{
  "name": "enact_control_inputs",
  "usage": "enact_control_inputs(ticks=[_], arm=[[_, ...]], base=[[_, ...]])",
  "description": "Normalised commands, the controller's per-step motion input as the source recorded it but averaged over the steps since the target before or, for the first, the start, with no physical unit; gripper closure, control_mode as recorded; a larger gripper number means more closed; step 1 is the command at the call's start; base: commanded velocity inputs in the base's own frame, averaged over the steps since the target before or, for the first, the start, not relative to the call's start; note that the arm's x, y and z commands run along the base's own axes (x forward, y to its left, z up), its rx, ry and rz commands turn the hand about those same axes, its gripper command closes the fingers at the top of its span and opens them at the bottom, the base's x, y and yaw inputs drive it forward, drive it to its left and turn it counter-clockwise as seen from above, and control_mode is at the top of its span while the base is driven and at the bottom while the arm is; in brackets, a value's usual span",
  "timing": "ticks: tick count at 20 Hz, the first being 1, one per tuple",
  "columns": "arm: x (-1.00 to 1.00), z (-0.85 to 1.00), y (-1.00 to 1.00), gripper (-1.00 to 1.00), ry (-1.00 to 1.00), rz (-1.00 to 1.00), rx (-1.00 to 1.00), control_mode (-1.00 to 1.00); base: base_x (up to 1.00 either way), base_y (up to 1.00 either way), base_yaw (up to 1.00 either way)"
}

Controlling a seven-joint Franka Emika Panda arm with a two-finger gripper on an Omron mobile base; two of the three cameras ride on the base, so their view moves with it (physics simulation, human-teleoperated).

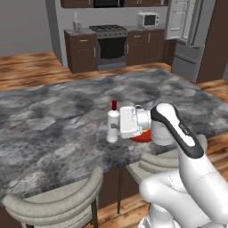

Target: There is a bowl on the dining counter. Grab a lemon wedge from the fridge and place it in the bowl. Then get the liquor bottle and glass cup from the cabinet and place them next to the bowl.

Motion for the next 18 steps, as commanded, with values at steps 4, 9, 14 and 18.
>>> enact_control_inputs(ticks=[4,9,14,18], arm=[[0.06,-0.01,-0.37,1.0,0.0,0.0,0.0,-1.0],[0.0,-0.05,-0.33,1.0,0.0,0.0,-0.02,-1.0],[0.09,-0.12,-0.09,1.0,0.0,0.0,0.0,-1.0],[0.03,-0.32,0.0,1.0,0.0,0.0,0.0,-1.0]], base=[[0.0,0.0,0.0],[0.0,0.0,0.0],[0.0,0.0,0.0],[0.0,0.0,0.0]])
